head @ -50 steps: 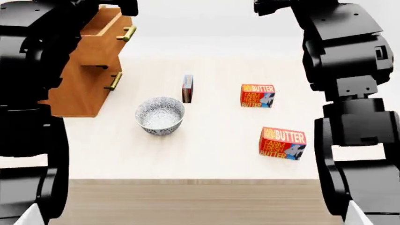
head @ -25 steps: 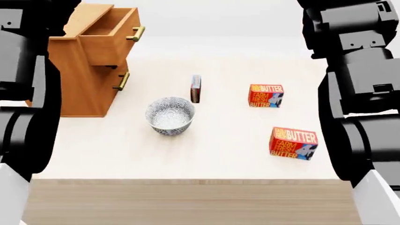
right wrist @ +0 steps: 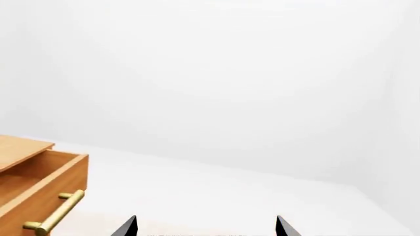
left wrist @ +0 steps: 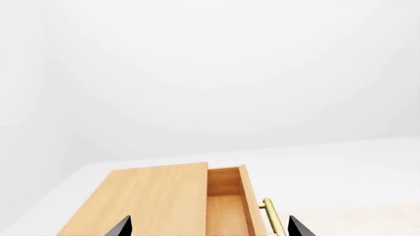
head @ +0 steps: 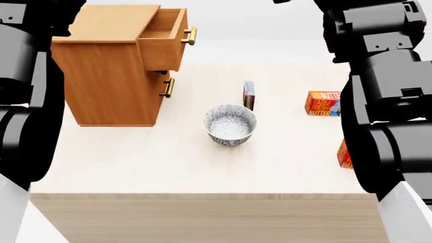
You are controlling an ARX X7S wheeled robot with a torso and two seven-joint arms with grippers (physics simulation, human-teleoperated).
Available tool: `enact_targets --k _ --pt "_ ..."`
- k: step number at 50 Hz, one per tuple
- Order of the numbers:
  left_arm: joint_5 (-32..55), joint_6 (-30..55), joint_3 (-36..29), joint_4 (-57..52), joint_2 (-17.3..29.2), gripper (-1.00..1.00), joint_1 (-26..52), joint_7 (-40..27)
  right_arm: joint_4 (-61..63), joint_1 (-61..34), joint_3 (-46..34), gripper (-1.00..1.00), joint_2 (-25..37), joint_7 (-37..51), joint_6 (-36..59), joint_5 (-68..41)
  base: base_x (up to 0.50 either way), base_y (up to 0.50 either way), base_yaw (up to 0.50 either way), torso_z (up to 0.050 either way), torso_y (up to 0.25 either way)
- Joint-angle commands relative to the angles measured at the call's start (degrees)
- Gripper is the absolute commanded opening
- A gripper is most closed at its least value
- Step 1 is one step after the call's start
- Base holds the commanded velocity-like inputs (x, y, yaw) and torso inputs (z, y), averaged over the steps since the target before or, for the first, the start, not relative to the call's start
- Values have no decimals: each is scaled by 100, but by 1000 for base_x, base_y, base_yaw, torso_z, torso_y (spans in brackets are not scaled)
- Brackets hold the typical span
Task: Put the chocolate pudding in the top drawer of the cabinet and close it.
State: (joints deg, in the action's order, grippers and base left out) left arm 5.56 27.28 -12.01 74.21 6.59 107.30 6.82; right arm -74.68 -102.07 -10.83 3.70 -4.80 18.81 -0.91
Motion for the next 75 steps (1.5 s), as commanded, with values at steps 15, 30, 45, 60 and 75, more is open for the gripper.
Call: enact_targets --k 15,30,45,60,75 --pt "-73 172 158 54 -68 100 118 2 -28 -11 92 100 13 3 92 35 325 0 0 0 0" --pt "-102 161 180 58 -97 100 107 21 -28 20 128 100 20 -15 126 39 491 0 0 0 0" --pt "-147 155 214 54 -104 100 110 40 -28 19 155 100 10 -6 149 45 490 0 0 0 0" --pt "-182 207 218 33 -127 100 137 71 -28 46 185 100 16 33 152 49 393 0 0 0 1" --pt "-156 644 191 37 -142 100 231 349 -28 73 179 100 20 -8 176 62 0 0 0 0 0"
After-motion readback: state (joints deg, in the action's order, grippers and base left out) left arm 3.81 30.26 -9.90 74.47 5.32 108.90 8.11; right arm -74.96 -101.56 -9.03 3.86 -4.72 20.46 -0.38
